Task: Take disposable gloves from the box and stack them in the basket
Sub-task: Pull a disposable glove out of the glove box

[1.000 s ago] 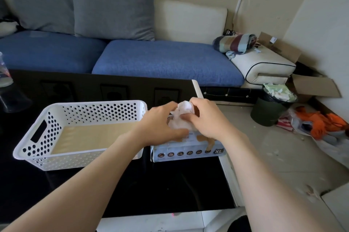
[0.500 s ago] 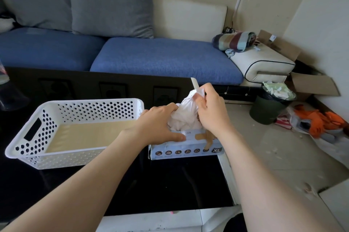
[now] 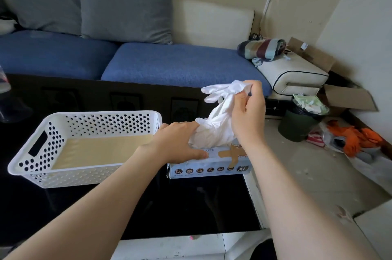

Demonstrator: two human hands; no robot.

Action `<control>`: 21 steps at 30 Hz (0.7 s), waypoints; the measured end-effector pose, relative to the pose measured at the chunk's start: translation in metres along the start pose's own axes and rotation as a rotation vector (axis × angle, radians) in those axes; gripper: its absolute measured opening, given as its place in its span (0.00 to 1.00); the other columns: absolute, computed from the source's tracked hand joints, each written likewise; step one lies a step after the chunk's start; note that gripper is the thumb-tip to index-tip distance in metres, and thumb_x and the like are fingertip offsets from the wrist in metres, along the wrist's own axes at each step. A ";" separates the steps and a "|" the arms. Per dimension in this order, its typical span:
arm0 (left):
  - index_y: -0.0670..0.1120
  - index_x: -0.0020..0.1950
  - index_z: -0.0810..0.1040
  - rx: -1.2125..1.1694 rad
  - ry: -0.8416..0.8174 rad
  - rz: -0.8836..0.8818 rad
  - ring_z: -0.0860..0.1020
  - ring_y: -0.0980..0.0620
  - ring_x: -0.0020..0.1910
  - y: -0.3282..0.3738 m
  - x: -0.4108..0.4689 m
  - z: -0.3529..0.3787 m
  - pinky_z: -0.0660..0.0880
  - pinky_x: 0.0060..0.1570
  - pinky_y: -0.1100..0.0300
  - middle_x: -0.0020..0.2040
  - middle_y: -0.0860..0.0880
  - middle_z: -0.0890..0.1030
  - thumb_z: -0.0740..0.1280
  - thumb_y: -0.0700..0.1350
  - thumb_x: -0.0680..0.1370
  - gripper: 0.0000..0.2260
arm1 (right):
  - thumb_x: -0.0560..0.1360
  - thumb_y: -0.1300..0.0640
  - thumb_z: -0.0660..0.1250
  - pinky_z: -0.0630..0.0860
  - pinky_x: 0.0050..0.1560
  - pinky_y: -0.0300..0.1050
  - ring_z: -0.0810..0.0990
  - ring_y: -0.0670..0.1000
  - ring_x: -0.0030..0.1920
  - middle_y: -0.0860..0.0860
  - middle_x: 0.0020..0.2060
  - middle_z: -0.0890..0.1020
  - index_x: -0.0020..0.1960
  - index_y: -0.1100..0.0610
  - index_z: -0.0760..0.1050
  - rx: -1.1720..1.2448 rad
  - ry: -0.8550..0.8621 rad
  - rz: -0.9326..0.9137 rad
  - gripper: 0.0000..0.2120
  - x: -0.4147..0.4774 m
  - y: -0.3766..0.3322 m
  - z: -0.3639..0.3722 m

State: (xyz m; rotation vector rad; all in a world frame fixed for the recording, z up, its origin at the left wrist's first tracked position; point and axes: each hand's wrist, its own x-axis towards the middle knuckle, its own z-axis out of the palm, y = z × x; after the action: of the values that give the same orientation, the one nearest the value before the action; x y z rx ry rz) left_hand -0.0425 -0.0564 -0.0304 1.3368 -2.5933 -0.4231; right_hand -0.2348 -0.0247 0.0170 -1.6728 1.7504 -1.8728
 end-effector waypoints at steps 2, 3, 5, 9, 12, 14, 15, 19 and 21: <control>0.57 0.63 0.73 0.010 -0.018 0.001 0.78 0.53 0.55 0.002 -0.003 -0.001 0.69 0.63 0.48 0.53 0.62 0.78 0.69 0.73 0.71 0.28 | 0.85 0.66 0.56 0.67 0.36 0.34 0.70 0.39 0.33 0.43 0.36 0.69 0.54 0.61 0.69 0.029 0.130 -0.031 0.04 0.002 -0.009 0.000; 0.58 0.64 0.73 0.011 -0.021 0.002 0.78 0.53 0.56 0.003 -0.004 -0.001 0.69 0.64 0.48 0.54 0.62 0.78 0.69 0.72 0.72 0.27 | 0.85 0.65 0.56 0.66 0.35 0.36 0.69 0.41 0.32 0.42 0.35 0.68 0.52 0.59 0.67 0.025 0.200 -0.053 0.04 0.002 -0.014 0.000; 0.59 0.66 0.73 0.000 -0.015 0.007 0.78 0.52 0.59 0.006 -0.007 -0.003 0.69 0.65 0.47 0.55 0.62 0.77 0.69 0.71 0.73 0.27 | 0.86 0.63 0.57 0.64 0.34 0.37 0.69 0.43 0.31 0.42 0.32 0.67 0.52 0.56 0.66 -0.009 0.319 -0.100 0.05 0.003 -0.021 -0.001; 0.54 0.76 0.70 -0.027 0.027 -0.004 0.76 0.49 0.66 0.011 -0.012 -0.006 0.68 0.69 0.47 0.67 0.55 0.78 0.70 0.70 0.73 0.36 | 0.83 0.61 0.62 0.63 0.32 0.35 0.70 0.44 0.30 0.41 0.31 0.70 0.51 0.59 0.70 -0.106 0.322 -0.106 0.02 0.003 -0.030 -0.003; 0.53 0.79 0.67 -0.162 0.072 0.018 0.73 0.50 0.70 0.013 -0.018 -0.016 0.70 0.71 0.47 0.71 0.54 0.75 0.75 0.63 0.71 0.39 | 0.82 0.59 0.64 0.64 0.31 0.36 0.73 0.43 0.31 0.42 0.30 0.72 0.48 0.59 0.70 -0.100 0.248 -0.032 0.05 0.002 -0.040 -0.001; 0.54 0.76 0.70 -0.345 0.080 0.028 0.73 0.54 0.70 0.013 -0.025 -0.027 0.72 0.70 0.51 0.70 0.56 0.76 0.76 0.53 0.72 0.33 | 0.82 0.59 0.64 0.67 0.36 0.38 0.74 0.41 0.34 0.43 0.34 0.73 0.50 0.61 0.71 -0.045 0.174 0.088 0.06 -0.001 -0.048 0.001; 0.54 0.73 0.73 -0.451 0.087 0.021 0.75 0.56 0.69 0.013 -0.029 -0.034 0.73 0.69 0.53 0.67 0.57 0.78 0.75 0.49 0.74 0.28 | 0.83 0.59 0.63 0.69 0.39 0.41 0.74 0.41 0.37 0.44 0.37 0.74 0.52 0.62 0.71 -0.009 0.127 0.170 0.06 -0.002 -0.052 0.003; 0.47 0.59 0.83 -0.985 0.139 -0.058 0.85 0.53 0.52 0.016 -0.050 -0.060 0.78 0.64 0.47 0.51 0.52 0.87 0.62 0.47 0.82 0.12 | 0.84 0.61 0.60 0.72 0.43 0.39 0.77 0.44 0.47 0.45 0.49 0.76 0.67 0.59 0.68 0.133 0.002 0.404 0.12 -0.008 -0.071 0.011; 0.44 0.62 0.82 -1.119 0.119 -0.074 0.86 0.45 0.54 0.015 -0.063 -0.072 0.79 0.63 0.44 0.54 0.47 0.87 0.62 0.55 0.84 0.18 | 0.84 0.64 0.58 0.73 0.40 0.37 0.77 0.45 0.48 0.48 0.55 0.76 0.69 0.55 0.64 0.193 -0.043 0.473 0.15 -0.012 -0.084 0.014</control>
State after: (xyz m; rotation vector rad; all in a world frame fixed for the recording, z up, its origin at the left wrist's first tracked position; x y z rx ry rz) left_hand 0.0036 -0.0084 0.0400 0.9488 -1.6536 -1.4477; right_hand -0.1719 0.0032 0.0689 -1.1011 1.6953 -1.7045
